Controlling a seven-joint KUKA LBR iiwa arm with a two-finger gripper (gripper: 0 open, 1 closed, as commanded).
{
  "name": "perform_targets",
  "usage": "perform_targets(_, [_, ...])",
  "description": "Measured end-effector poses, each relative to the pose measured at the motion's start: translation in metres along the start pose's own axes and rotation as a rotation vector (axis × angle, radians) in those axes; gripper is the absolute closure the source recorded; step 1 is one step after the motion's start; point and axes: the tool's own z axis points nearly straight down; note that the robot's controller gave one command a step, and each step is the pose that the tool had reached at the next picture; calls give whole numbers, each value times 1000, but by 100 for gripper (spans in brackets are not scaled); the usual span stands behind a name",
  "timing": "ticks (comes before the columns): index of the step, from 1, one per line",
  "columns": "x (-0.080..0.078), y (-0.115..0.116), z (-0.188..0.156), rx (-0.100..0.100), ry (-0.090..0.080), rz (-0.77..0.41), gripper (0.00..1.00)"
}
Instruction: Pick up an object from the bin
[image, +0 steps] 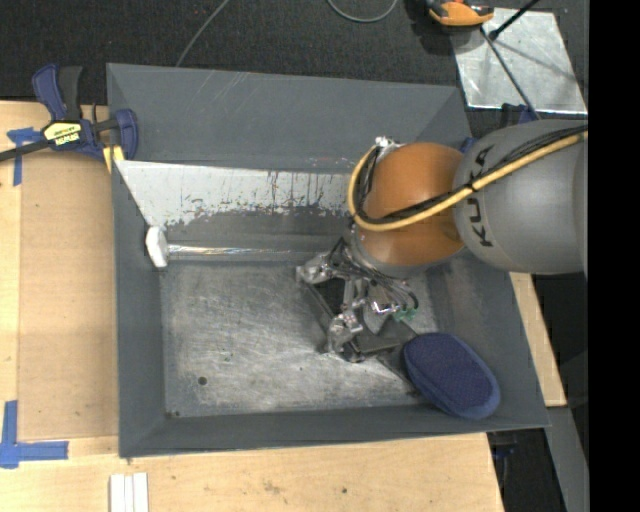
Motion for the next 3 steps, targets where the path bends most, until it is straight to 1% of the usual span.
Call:
perform_targets(1, [11, -91, -30, -3, 11, -88, 0])
perform_targets(2, [7, -108, -12, -26, 12, -115, 0])
perform_targets(3, [59, -94, -56, -9, 0, -290, 0])
